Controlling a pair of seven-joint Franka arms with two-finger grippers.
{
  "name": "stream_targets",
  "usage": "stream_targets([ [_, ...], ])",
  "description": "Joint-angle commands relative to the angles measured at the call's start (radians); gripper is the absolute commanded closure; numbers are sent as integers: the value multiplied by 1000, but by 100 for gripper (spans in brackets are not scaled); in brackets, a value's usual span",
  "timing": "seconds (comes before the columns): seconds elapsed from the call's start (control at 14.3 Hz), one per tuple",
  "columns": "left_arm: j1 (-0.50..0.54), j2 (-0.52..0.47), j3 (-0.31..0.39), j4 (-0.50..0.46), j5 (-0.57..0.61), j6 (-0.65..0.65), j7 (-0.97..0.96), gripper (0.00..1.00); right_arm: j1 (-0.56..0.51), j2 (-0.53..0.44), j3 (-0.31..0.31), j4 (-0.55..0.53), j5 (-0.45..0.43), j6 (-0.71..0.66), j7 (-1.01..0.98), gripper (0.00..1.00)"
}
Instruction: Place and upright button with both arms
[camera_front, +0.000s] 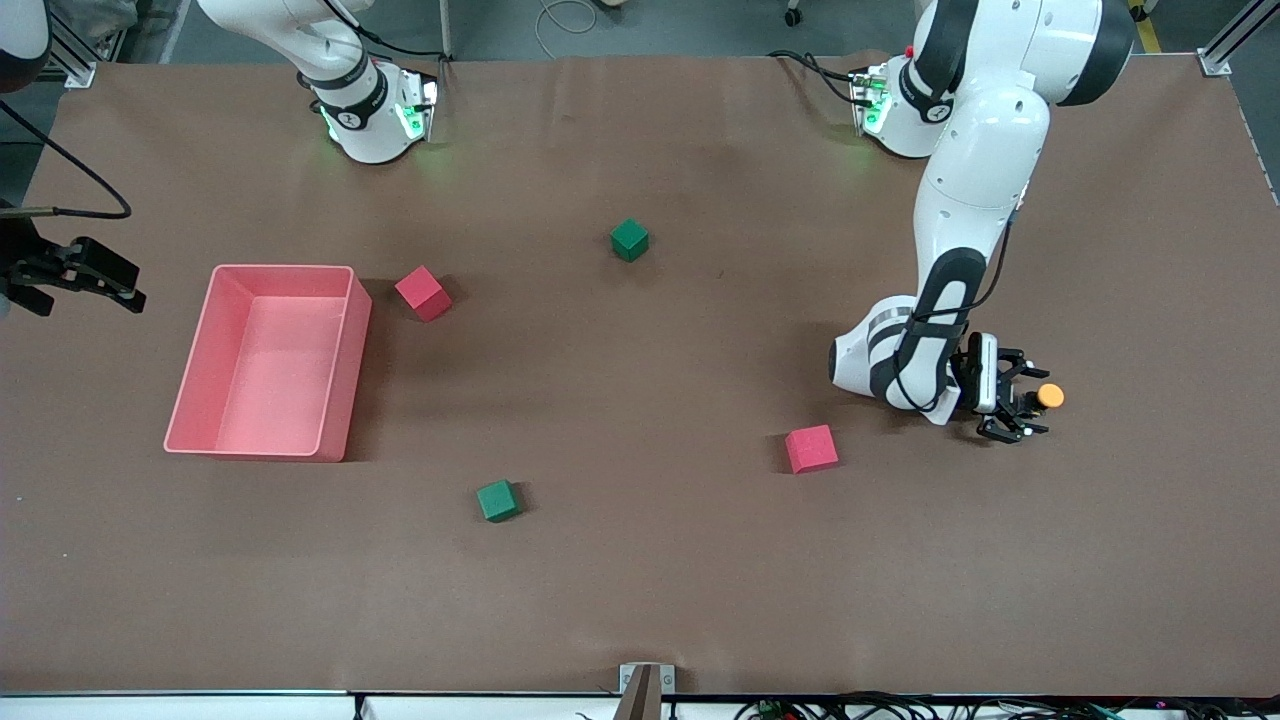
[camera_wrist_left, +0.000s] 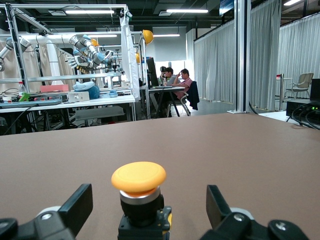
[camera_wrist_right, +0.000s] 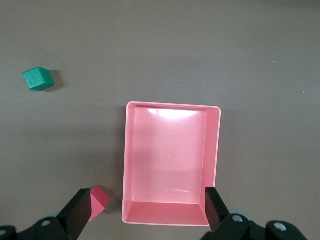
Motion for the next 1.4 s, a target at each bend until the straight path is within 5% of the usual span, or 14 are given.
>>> stream_targets([
  [0.0, -2, -1, -2, -4, 6, -37, 0, 0, 14, -2, -1, -6, -3, 0, -5, 0],
  [0.7, -12, -104, -8, -26, -36, -59, 139, 0, 33, 8, -1, -8, -1, 1, -3, 0],
  [1.33, 9, -377, -59, 47, -248, 33, 656, 0, 39, 8, -1, 0, -3, 0, -6, 0],
])
